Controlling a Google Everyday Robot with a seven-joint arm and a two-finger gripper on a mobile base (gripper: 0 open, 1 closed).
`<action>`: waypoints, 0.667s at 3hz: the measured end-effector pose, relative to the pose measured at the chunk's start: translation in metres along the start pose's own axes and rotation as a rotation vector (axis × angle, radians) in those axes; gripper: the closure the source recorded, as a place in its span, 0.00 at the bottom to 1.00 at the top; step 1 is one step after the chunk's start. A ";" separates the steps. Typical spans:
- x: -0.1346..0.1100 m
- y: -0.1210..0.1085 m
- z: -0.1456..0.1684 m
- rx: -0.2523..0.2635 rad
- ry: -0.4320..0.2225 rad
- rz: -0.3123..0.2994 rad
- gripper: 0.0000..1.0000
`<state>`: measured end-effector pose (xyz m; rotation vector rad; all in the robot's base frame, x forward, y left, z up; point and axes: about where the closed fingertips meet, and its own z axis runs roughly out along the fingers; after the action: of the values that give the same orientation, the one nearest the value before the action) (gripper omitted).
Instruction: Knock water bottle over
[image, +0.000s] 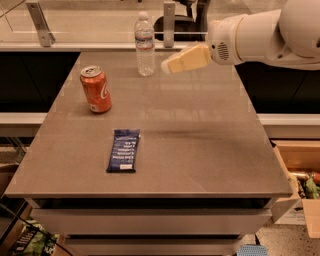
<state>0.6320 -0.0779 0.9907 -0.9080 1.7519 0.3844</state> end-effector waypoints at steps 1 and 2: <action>-0.005 -0.003 0.030 -0.032 -0.041 0.027 0.00; -0.007 -0.011 0.055 -0.052 -0.077 0.059 0.00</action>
Offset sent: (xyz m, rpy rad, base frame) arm 0.0712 0.0393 -0.0185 0.1578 0.0126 0.0441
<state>0.6779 -0.0469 0.9783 -0.8688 1.7079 0.4995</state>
